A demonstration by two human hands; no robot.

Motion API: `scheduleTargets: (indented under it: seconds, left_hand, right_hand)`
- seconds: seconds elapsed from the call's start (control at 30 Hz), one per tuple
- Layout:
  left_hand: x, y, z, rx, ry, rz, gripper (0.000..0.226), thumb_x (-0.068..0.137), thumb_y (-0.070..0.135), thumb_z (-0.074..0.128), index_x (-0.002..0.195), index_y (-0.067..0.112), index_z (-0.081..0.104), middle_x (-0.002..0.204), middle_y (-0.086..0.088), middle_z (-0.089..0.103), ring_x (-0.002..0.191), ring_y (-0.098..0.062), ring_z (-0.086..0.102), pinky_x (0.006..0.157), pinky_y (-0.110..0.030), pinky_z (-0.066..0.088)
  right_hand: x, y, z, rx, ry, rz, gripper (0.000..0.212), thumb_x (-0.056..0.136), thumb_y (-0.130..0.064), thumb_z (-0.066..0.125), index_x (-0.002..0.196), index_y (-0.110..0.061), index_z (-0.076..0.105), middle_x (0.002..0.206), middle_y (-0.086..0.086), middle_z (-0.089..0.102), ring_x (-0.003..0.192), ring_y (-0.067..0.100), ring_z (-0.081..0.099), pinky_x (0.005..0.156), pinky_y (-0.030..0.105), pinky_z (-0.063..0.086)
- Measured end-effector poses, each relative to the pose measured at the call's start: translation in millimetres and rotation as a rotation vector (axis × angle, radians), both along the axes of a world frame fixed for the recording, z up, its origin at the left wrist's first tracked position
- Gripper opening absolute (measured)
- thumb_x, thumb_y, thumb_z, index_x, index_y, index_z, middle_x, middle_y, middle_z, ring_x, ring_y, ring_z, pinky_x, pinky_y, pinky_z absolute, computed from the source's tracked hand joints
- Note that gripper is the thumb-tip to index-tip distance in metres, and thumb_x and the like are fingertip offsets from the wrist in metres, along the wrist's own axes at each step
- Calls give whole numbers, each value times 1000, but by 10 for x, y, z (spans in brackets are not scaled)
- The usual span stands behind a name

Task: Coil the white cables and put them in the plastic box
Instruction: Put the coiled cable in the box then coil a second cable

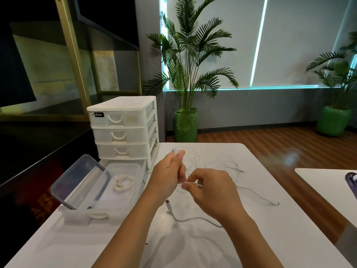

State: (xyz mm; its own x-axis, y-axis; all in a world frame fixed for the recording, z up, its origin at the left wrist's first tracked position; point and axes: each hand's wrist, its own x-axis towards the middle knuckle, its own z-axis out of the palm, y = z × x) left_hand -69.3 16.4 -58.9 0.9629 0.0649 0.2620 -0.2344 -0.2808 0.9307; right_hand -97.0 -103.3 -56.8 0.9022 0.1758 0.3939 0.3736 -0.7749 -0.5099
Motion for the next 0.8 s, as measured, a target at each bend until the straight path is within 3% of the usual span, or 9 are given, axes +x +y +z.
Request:
scheduleTargets:
  seconds: [0.17,0.3,0.4,0.5,0.63,0.73,0.8]
  left_hand:
    - [9,-58,-95,399,-34,-27,37,99,38,29,89,13,54,71,7,55,66,-6,55,65,-14,46]
    - [-16,-79,-117,417,-37,-120,35,99,35,28,70,24,44,63,7,52,58,-7,51,62,-19,46]
    - [-12,-28,-110,358,-37,-159,42,101,32,28,64,21,46,56,6,47,55,-8,44,61,-23,40]
    - [-3,2,-124,252,71,-202,49,100,36,28,65,13,55,50,8,44,49,-6,41,55,-20,35]
    - [-24,-17,-66,-72,261,-258,54,98,43,31,52,21,50,40,9,40,37,-6,36,43,-14,31]
    - [-55,-23,-17,-203,271,-327,56,98,41,30,47,20,42,38,8,33,35,-6,28,38,-15,28]
    - [-73,-23,5,-325,265,-403,60,98,39,28,42,21,42,37,8,29,36,-6,23,38,-16,22]
  right_hand:
    - [15,-71,20,2,22,35,8,84,-29,63,87,-26,71,89,-8,69,84,11,62,81,31,52]
    - [60,-121,21,11,-26,4,10,85,-27,62,87,-26,71,91,-6,68,84,11,61,82,28,52]
    - [72,-131,14,36,-51,8,12,86,-30,62,92,-26,72,87,-8,63,78,7,56,79,24,51]
    - [85,-172,27,96,-94,-3,11,86,-29,62,90,-24,71,83,-9,59,69,4,50,67,13,43]
    - [123,-219,10,282,-180,-39,7,84,-25,65,86,-26,72,79,-13,65,73,2,57,65,9,41]
    - [109,-173,1,447,-110,4,16,86,-24,63,77,-37,62,74,-27,59,78,-14,55,65,0,40]
    - [112,-137,8,555,-7,37,18,88,-28,59,74,-39,60,75,-24,62,76,-11,57,64,5,43]
